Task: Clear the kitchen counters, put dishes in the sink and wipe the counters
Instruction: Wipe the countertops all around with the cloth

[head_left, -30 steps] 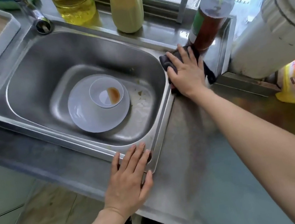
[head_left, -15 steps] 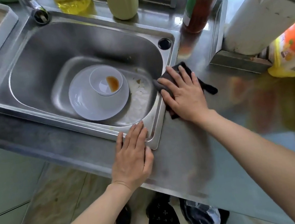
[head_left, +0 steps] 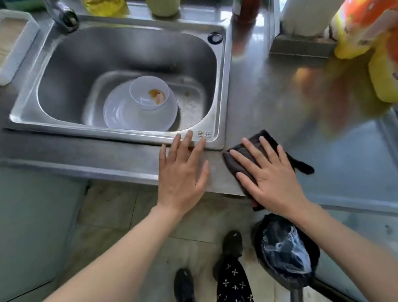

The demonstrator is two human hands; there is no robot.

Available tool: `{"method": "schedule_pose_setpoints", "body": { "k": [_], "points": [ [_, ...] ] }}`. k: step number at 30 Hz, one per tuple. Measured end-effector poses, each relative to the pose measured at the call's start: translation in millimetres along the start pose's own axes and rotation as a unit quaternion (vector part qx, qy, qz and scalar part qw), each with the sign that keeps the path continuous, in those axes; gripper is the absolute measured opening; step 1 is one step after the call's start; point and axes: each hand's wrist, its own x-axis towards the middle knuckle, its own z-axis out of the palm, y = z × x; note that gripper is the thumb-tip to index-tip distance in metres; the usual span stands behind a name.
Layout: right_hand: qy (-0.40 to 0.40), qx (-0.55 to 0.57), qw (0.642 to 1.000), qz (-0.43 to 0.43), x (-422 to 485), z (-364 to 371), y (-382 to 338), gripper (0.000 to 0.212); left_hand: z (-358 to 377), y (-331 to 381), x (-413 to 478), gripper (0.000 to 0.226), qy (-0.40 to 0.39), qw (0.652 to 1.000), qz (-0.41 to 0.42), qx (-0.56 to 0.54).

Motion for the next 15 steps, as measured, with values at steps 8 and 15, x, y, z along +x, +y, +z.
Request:
{"method": "schedule_pose_setpoints", "body": {
  "k": [8,15],
  "points": [
    [0.017,0.042,0.898,0.438,-36,-13,25,0.055,8,-6,-2,0.102,-0.165,0.984,0.027,0.061],
    [-0.015,0.027,0.991,0.132,-16,-2,-50,0.053,11,-8,-2,0.101,-0.154,0.985,0.035,0.067]
  ]
}}
